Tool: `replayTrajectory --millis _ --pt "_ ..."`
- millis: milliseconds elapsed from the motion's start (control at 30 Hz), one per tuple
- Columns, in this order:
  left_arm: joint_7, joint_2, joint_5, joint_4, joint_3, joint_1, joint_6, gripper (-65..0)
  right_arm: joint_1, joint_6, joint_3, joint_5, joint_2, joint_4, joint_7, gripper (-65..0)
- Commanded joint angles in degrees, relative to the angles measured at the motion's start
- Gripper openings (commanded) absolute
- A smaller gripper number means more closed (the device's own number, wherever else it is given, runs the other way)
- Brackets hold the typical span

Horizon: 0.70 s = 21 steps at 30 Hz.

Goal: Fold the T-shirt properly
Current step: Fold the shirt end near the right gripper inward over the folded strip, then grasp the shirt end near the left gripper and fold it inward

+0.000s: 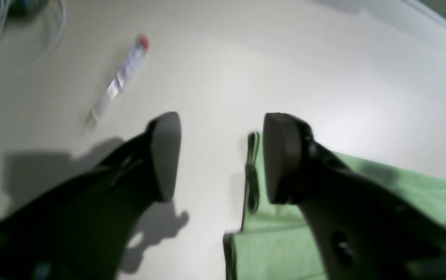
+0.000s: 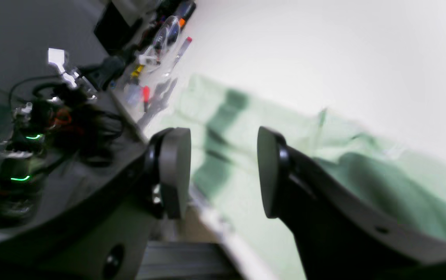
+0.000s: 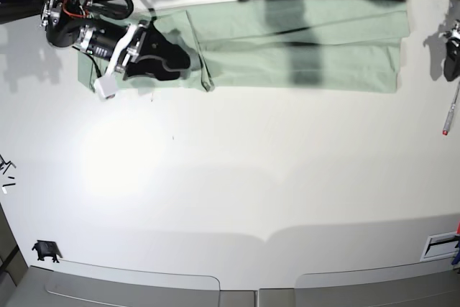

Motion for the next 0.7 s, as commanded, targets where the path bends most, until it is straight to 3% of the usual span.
replayTrajectory --millis 0,200,300,467,667 --pt "-1.27 -1.05 -1.07 -1.60 0.46 0.20 -0.36 -30.8 1.22 0.32 0.28 -1.11 0.66 0.85 3.39 -38.8" --pt "-1.18 -1.03 -3.63 -15.06 4.07 0.20 -0.36 -30.2 5.01 -0.04 0.28 -21.33 0.68 0.83 14.27 -38.9" --pt "0.33 -1.01 -3.63 -17.20 5.79 0.22 -0.36 -30.2 5.95 -4.33 0.28 -29.59 0.68 0.52 18.14 -38.9" --pt "1.99 -0.87 -3.67 -17.11 11.96 0.20 -0.36 -30.2 6.95 -7.10 0.28 -35.06 0.68 -2.08 19.65 -38.9" --pt "3.30 -0.87 -3.61 -17.14 19.93 0.22 -0.36 -30.2 6.93 -7.34 0.28 -37.22 0.68 -7.15 20.00 -38.9"
